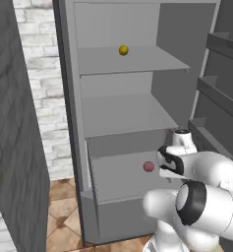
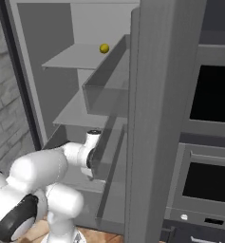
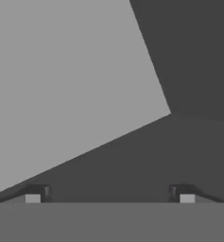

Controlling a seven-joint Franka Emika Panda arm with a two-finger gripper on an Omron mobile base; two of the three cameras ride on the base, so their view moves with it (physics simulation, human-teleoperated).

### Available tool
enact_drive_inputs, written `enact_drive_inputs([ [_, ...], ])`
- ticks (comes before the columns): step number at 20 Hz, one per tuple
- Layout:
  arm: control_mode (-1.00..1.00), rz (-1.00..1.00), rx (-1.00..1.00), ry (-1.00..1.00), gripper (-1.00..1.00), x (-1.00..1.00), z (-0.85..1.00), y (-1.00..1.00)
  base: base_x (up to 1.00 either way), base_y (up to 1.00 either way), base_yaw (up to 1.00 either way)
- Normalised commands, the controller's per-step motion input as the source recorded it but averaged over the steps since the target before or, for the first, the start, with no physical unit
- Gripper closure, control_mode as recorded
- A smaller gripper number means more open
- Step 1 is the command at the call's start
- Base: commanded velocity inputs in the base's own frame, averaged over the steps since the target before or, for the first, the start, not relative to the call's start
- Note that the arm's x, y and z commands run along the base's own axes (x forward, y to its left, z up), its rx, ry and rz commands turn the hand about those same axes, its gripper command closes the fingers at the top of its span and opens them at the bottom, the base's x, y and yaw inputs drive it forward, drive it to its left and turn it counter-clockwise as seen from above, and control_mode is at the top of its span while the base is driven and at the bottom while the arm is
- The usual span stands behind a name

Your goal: Fully open the fridge drawer.

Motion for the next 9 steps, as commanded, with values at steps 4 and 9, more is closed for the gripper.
enact_drive_inputs([
  [4, -1.00, -0.11, 0.00, -0.26, -1.00, -0.37, 1.00, 0.12, 0.00, 0.00, 0.00],
  [9, -1.00, -0.13, 0.00, -0.38, -1.00, -0.43, 1.00, 0.15, 0.00, 0.00, 0.00],
])
